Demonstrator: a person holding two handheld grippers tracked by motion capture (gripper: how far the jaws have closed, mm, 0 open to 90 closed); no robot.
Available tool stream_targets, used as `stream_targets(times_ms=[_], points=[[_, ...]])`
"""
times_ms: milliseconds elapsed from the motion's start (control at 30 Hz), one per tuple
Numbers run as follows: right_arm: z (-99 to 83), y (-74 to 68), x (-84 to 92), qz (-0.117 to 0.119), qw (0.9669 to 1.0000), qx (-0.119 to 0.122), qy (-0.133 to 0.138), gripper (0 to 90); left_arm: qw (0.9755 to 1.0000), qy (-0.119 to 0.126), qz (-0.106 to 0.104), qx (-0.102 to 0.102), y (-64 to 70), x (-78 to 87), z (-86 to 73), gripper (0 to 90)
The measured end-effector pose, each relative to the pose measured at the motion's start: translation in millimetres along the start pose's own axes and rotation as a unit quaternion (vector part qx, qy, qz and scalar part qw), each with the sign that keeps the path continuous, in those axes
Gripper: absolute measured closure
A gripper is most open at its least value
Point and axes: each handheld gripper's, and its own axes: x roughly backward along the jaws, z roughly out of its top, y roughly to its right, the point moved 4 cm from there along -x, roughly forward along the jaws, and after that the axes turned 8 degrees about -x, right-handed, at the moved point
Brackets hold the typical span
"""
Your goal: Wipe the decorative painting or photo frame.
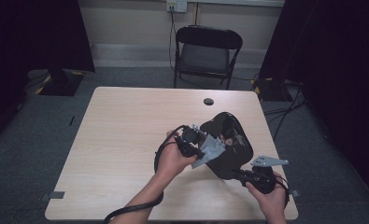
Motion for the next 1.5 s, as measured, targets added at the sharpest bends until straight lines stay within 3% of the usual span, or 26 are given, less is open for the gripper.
stream_targets(times_ms=[167,600,767,833,1033,1100,1133,1167,1233,1333,1400,1500], points=[[-0.1,0.0,0.0,0.0,1.0,0.0,0.0,78.9,0.9997,-0.022,-0.006,0.004,2.4,-21.4,-15.5,80.3],[-0.3,-0.5,0.1,0.0,1.0,-0.001,0.0,78.9,0.9985,-0.052,-0.012,0.014,6.3,-51.5,-40.3,80.3],[-0.3,-0.4,-0.1,0.0,1.0,-0.001,0.001,78.9,0.9984,-0.052,-0.015,0.014,6.5,-51.5,-41.9,80.3],[-0.3,-0.4,-0.1,0.0,1.0,-0.002,0.001,78.9,0.9983,-0.056,-0.012,0.011,7.0,-47.4,-40.1,80.4],[-0.3,-0.5,-0.1,-0.001,1.0,-0.004,0.001,79.0,0.9993,-0.034,-0.015,0.002,6.0,-19.7,-26.3,80.4],[-0.3,-1.0,-0.6,-0.002,1.0,-0.003,0.002,79.0,0.9998,-0.015,-0.016,0.0,4.9,1.7,-14.6,80.4],[-0.2,-1.3,-0.9,-0.001,1.0,-0.004,0.002,79.0,0.9998,-0.015,-0.016,0.0,4.9,1.7,-14.6,80.4],[-0.1,-1.7,-1.2,-0.001,1.0,-0.004,0.002,79.0,0.9999,0.002,-0.007,-0.007,3.5,23.9,-1.3,80.4],[0.1,-2.4,-1.8,-0.002,1.0,-0.005,0.002,79.1,0.9999,0.005,-0.008,-0.009,3.2,28.2,1.4,80.4],[0.5,-3.3,-2.6,-0.003,1.0,-0.007,0.002,79.0,0.9997,0.022,-0.005,-0.014,2.4,52.0,17.6,80.4],[0.9,-4.2,-3.4,-0.003,1.0,-0.005,0.002,79.1,0.9991,0.034,0.008,-0.025,1.9,73.6,33.7,80.4],[1.0,-4.9,-3.9,-0.003,1.0,-0.004,0.0,79.1,0.9984,0.046,0.016,-0.03,2.8,87.3,45.6,80.4]])
